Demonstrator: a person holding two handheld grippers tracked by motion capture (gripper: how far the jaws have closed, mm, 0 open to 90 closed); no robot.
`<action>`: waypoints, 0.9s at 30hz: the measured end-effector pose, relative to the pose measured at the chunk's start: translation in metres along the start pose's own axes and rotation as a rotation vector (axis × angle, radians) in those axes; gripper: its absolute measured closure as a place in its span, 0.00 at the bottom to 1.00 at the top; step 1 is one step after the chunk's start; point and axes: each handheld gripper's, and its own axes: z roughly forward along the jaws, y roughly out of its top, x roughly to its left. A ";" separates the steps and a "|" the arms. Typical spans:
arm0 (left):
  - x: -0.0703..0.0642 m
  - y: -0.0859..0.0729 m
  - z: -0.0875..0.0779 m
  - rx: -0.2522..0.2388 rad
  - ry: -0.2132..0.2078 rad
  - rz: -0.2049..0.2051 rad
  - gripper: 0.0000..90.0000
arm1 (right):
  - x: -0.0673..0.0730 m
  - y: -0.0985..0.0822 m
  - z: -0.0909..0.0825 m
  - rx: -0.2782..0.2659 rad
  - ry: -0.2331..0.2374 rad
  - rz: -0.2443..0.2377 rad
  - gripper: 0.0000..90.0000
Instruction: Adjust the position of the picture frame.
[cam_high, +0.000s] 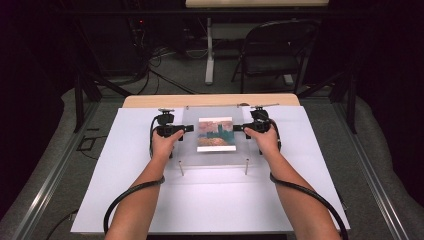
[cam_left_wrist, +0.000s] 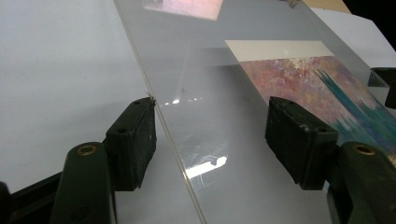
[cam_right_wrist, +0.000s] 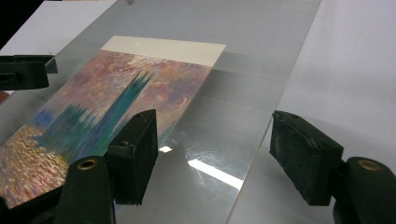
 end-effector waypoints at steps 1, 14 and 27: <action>0.000 0.000 0.000 -0.001 -0.002 -0.003 0.37 | 0.000 0.001 0.000 0.002 0.002 -0.005 0.35; 0.004 0.003 0.003 0.037 -0.043 -0.050 0.35 | -0.002 0.002 0.004 0.011 0.004 0.019 0.33; 0.003 0.002 0.005 0.032 -0.045 -0.056 0.34 | -0.006 0.002 0.007 0.015 0.046 0.072 0.35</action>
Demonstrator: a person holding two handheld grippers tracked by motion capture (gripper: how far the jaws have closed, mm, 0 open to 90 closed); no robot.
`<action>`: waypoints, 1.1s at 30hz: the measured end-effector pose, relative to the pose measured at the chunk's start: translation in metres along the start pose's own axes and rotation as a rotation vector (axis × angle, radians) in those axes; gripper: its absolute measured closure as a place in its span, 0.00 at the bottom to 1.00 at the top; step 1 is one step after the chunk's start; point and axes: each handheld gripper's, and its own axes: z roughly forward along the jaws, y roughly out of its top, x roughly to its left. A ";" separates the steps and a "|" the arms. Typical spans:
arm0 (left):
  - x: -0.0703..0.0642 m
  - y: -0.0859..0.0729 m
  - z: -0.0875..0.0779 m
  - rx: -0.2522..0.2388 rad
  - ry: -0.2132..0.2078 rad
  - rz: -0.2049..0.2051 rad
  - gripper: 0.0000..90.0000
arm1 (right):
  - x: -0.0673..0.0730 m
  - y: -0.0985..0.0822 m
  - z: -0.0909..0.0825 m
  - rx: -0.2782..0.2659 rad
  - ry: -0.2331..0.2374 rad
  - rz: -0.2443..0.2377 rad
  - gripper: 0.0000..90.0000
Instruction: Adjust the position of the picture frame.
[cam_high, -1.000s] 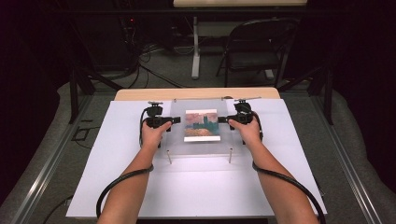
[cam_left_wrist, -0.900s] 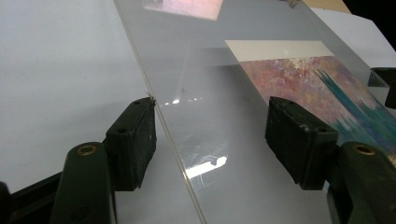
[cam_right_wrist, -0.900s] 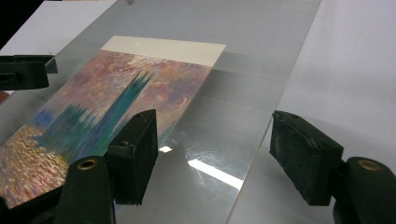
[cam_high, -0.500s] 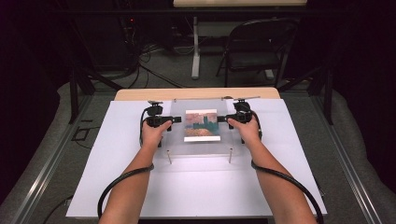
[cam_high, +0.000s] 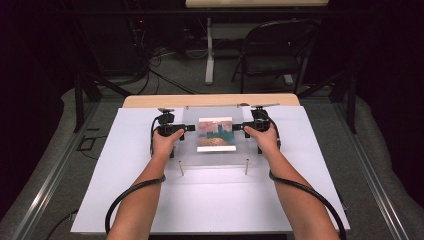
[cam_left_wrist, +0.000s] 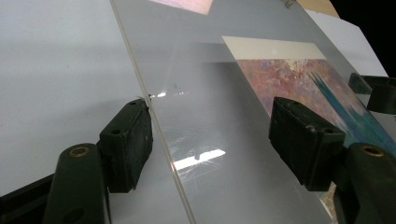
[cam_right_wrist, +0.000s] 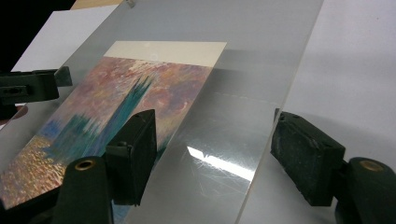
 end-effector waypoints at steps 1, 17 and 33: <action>0.000 0.000 0.000 0.000 -0.001 0.000 0.34 | 0.000 0.000 -0.001 0.008 -0.003 -0.002 0.35; 0.003 0.001 -0.002 -0.003 -0.011 -0.033 0.40 | 0.000 0.001 -0.002 0.001 -0.009 0.022 0.39; 0.002 0.005 -0.011 -0.004 -0.027 -0.040 0.47 | 0.003 0.007 -0.009 0.025 -0.007 0.013 0.42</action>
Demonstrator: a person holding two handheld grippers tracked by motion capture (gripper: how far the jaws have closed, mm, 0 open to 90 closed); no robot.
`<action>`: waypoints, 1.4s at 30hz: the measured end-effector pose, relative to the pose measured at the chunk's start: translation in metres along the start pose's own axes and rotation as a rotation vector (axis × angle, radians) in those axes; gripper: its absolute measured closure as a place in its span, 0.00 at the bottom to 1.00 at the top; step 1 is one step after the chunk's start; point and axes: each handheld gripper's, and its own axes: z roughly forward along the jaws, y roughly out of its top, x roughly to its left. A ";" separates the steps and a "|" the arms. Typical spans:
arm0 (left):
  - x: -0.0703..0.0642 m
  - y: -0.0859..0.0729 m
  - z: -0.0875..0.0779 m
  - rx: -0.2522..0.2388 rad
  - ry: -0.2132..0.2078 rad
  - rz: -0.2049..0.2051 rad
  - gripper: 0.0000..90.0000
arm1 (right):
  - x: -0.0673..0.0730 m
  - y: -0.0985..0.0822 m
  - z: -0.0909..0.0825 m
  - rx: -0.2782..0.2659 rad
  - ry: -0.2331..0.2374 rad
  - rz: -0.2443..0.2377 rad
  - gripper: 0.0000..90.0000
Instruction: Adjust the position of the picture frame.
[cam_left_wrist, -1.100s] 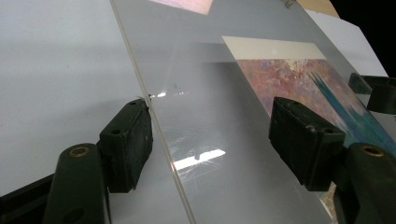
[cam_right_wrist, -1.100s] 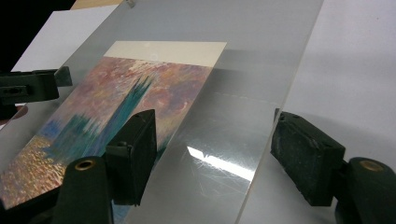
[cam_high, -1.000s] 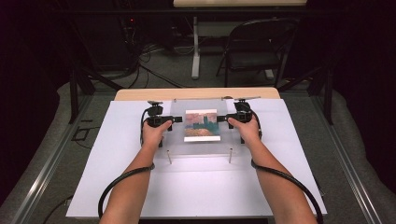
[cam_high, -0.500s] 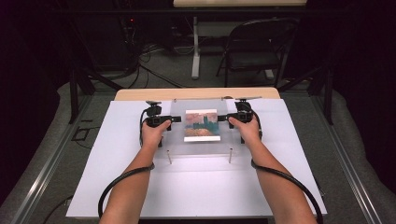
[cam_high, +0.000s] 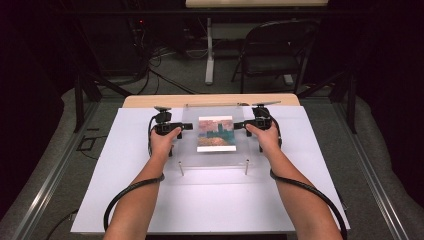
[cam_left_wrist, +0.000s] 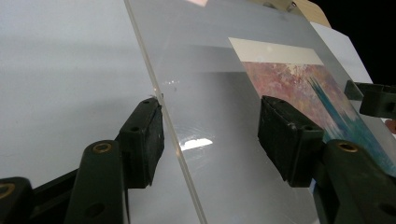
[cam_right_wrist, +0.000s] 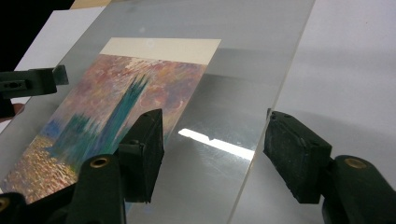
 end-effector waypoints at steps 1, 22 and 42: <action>0.000 0.000 -0.001 -0.003 -0.001 0.001 0.47 | 0.001 0.001 -0.001 0.001 0.001 -0.004 0.42; -0.012 0.006 -0.031 -0.039 -0.040 0.074 0.57 | 0.019 0.007 -0.031 -0.023 0.000 -0.125 0.48; -0.031 0.004 -0.074 -0.074 -0.078 0.170 0.67 | 0.042 0.004 -0.073 -0.078 -0.003 -0.232 0.60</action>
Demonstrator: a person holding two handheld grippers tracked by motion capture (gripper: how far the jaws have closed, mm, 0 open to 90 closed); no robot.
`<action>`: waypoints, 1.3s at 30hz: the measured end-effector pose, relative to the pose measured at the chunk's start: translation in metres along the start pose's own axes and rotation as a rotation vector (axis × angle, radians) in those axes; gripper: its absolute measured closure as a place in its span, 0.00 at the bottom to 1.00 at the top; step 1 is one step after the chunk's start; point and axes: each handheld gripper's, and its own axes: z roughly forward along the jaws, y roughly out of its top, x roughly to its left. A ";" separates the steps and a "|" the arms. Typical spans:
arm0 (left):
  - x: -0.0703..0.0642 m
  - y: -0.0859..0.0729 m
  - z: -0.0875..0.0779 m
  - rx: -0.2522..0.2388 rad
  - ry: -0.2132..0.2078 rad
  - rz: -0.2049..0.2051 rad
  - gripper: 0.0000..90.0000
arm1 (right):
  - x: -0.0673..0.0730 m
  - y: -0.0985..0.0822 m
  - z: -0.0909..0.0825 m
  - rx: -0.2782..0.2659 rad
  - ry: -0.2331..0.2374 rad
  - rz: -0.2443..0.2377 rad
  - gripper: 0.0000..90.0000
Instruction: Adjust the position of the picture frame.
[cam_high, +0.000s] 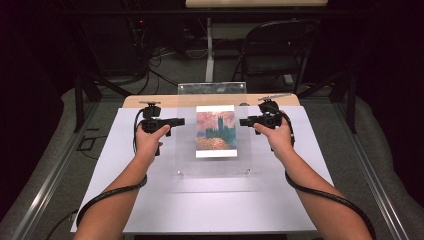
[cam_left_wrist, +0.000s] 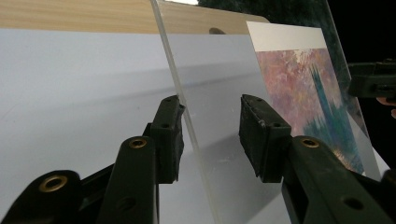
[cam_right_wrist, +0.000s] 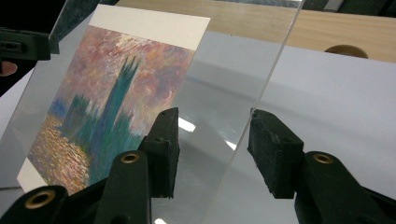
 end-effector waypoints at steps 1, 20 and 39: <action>-0.001 0.000 -0.002 -0.001 -0.003 0.004 0.68 | 0.002 0.000 -0.002 -0.004 0.000 -0.006 0.60; -0.027 -0.006 -0.035 -0.021 -0.015 0.099 0.75 | 0.020 -0.010 -0.042 -0.070 0.015 -0.061 0.71; -0.037 -0.020 -0.061 -0.062 -0.071 0.124 0.82 | 0.037 -0.014 -0.068 -0.126 0.017 -0.113 0.78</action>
